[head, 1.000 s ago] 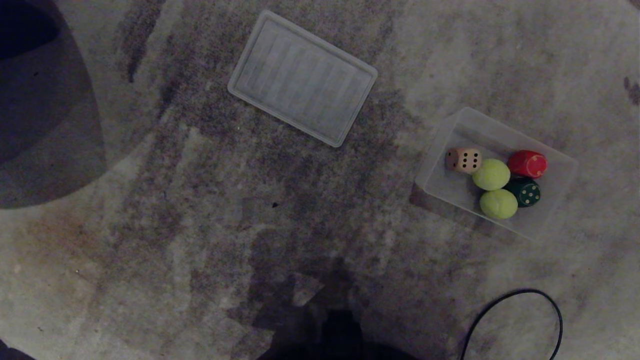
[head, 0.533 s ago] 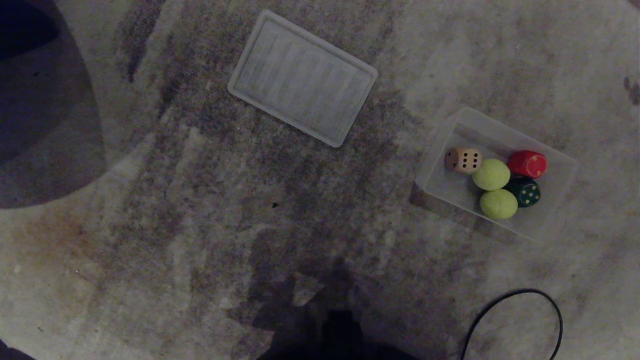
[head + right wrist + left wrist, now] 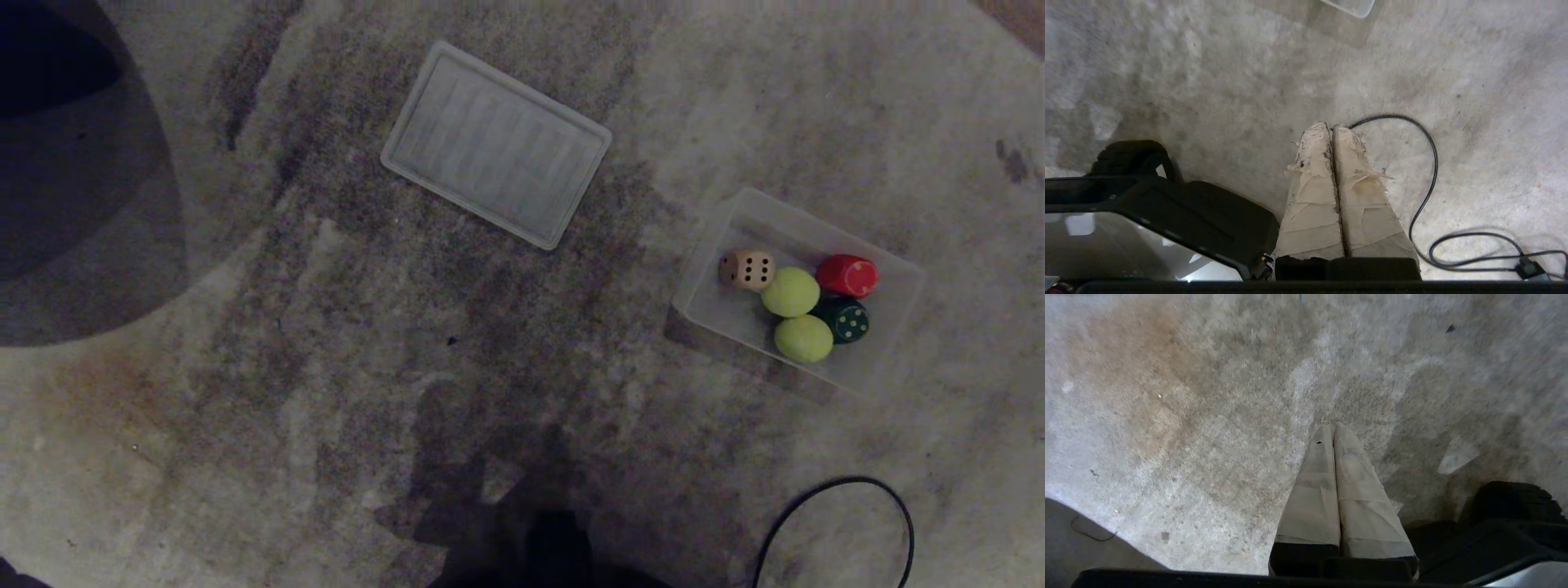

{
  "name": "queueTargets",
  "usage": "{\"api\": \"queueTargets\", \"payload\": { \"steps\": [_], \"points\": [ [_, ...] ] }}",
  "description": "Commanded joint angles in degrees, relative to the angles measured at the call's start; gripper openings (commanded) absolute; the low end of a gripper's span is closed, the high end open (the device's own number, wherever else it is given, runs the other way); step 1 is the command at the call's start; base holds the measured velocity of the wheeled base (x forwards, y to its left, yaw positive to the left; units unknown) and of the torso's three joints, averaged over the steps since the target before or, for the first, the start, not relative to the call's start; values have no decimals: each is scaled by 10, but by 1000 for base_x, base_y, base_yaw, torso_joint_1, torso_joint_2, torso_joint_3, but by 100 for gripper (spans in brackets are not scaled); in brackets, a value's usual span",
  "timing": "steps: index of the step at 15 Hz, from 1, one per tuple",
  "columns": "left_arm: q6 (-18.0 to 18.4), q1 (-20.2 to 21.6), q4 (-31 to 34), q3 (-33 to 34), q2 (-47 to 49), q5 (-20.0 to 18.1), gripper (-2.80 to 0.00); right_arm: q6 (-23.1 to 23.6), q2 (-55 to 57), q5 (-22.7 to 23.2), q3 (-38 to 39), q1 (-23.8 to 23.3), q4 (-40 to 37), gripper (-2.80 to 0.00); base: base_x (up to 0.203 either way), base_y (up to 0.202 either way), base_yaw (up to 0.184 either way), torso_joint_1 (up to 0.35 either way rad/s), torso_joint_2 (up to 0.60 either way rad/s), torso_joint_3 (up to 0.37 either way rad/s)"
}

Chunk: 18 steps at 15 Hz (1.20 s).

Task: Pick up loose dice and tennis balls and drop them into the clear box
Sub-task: Pick up toys out of the box

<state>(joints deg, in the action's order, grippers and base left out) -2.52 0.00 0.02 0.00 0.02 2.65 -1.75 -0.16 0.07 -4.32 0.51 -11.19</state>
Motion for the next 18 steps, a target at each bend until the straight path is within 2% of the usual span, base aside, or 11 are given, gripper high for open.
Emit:
{"api": "queueTargets", "payload": {
  "steps": [1, 18],
  "points": [
    [2, 0, 0, 1, 1, 1, -280, 0, 2, 0, 0, 0, -1, -280, 0, 0, 0, 7, 2, 193],
    [-2, 0, 0, 1, 1, 1, -280, 0, 2, 0, 0, 0, -1, -280, 0, 0, 0, 2, 2, 202]
  ]
}}
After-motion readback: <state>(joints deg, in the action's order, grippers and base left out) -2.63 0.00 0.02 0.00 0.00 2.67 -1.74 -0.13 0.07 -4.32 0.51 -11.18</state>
